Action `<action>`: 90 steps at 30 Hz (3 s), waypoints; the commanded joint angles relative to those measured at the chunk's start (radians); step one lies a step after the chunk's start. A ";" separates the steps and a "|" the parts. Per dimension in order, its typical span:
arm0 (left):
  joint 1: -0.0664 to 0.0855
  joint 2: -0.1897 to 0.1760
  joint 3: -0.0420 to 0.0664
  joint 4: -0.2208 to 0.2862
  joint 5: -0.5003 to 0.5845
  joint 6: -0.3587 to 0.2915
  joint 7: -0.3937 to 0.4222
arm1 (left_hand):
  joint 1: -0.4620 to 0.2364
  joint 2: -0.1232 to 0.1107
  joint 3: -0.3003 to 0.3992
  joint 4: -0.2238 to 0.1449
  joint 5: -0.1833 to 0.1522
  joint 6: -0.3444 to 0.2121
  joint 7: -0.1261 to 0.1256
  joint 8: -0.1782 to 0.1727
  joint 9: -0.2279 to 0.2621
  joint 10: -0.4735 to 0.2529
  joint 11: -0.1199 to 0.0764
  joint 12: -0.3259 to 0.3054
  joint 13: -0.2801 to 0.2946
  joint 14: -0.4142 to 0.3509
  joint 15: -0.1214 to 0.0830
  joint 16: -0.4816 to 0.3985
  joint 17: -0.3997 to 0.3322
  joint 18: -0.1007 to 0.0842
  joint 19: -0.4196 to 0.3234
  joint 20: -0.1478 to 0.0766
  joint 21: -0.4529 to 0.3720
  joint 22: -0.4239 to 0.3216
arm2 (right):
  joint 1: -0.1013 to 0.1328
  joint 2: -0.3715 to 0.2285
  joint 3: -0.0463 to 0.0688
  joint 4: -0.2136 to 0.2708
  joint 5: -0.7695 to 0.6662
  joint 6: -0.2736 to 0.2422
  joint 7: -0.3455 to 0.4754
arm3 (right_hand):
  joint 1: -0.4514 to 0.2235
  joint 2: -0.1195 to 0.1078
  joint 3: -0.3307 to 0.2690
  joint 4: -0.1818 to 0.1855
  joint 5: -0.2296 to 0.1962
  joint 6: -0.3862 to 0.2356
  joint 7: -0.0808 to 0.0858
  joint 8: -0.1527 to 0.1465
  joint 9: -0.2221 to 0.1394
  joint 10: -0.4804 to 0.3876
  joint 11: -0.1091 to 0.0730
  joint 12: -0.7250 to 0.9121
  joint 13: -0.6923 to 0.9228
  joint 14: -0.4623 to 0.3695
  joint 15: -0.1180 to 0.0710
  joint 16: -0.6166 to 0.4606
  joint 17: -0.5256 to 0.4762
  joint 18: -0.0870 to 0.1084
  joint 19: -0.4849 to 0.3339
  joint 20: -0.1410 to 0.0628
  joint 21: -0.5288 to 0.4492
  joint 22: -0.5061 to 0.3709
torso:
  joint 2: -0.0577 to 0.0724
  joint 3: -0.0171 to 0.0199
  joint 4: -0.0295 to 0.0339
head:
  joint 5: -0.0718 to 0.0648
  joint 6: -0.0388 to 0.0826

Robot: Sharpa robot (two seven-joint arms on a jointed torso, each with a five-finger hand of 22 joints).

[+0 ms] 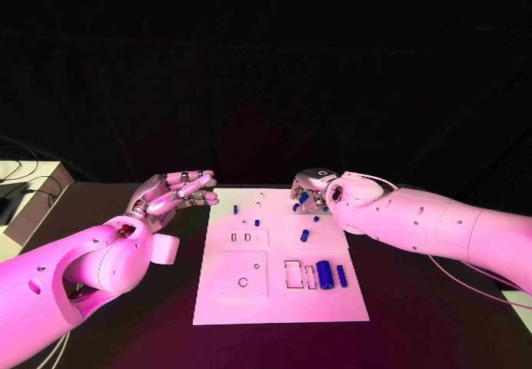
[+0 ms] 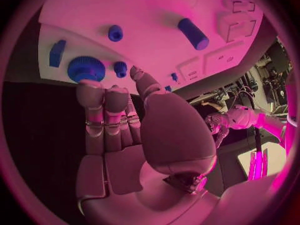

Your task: Assemble the parts on the task board

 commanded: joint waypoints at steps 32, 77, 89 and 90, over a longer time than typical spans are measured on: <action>0.001 -0.001 0.003 -0.022 0.003 -0.009 -0.009 | 0.000 0.002 0.011 0.000 -0.002 -0.006 -0.001 -0.001 -0.001 -0.005 -0.002 0.004 -0.001 -0.006 -0.003 0.011 -0.005 -0.003 -0.005 -0.003 0.012 -0.004 | -0.014 0.007 0.000 -0.016 -0.015 -0.042 0.002 | -0.034 0.062 0.228 -0.035 -0.015 0.092 -0.033 0.008 0.013 0.148 -0.043 0.001 0.000 -0.001 -0.028 0.023 -0.002 0.010 0.035 -0.022 -0.029 0.155 | 0.029 -0.0058 0.0072 | 0.003 0.013; 0.001 0.003 0.003 -0.017 0.000 -0.011 -0.018 | 0.005 0.000 0.011 -0.004 -0.002 -0.016 0.000 -0.001 -0.002 -0.011 -0.001 0.004 -0.001 -0.008 -0.003 0.013 -0.009 -0.003 -0.007 -0.002 0.016 -0.008 | -0.023 0.170 0.020 -0.107 -0.013 -0.295 -0.094 | -0.050 0.087 0.254 -0.090 -0.005 0.122 -0.039 0.005 0.031 0.191 -0.056 -0.001 0.000 0.000 -0.038 0.026 0.012 -0.013 0.094 -0.040 -0.171 0.403 | 0.037 -0.0226 0.0346 | 0.001 0.024; 0.001 -0.001 0.004 -0.015 -0.001 -0.012 -0.018 | 0.005 0.000 0.011 -0.004 -0.002 -0.016 0.000 -0.001 -0.002 -0.011 -0.001 0.004 -0.001 -0.008 -0.003 0.013 -0.009 -0.003 -0.007 -0.002 0.016 -0.008 | -0.026 0.181 0.020 -0.120 -0.017 -0.282 -0.096 | -0.051 0.087 0.254 -0.091 -0.006 0.122 -0.039 0.005 0.031 0.190 -0.056 -0.001 0.000 0.000 -0.038 0.026 0.011 -0.013 0.099 -0.040 -0.190 0.421 | 0.040 -0.0224 0.0351 | 0.005 0.023; 0.001 -0.001 0.004 -0.015 -0.001 -0.012 -0.018 | 0.005 0.000 0.011 -0.004 -0.002 -0.016 0.000 -0.001 -0.002 -0.011 -0.001 0.004 -0.001 -0.008 -0.003 0.013 -0.009 -0.003 -0.007 -0.002 0.016 -0.008 | -0.026 0.182 0.020 -0.121 -0.018 -0.282 -0.097 | -0.051 0.087 0.254 -0.091 -0.006 0.122 -0.039 0.005 0.031 0.190 -0.056 -0.001 0.000 0.000 -0.038 0.026 0.011 -0.013 0.099 -0.040 -0.190 0.421 | 0.041 -0.0222 0.0353 | 0.005 0.024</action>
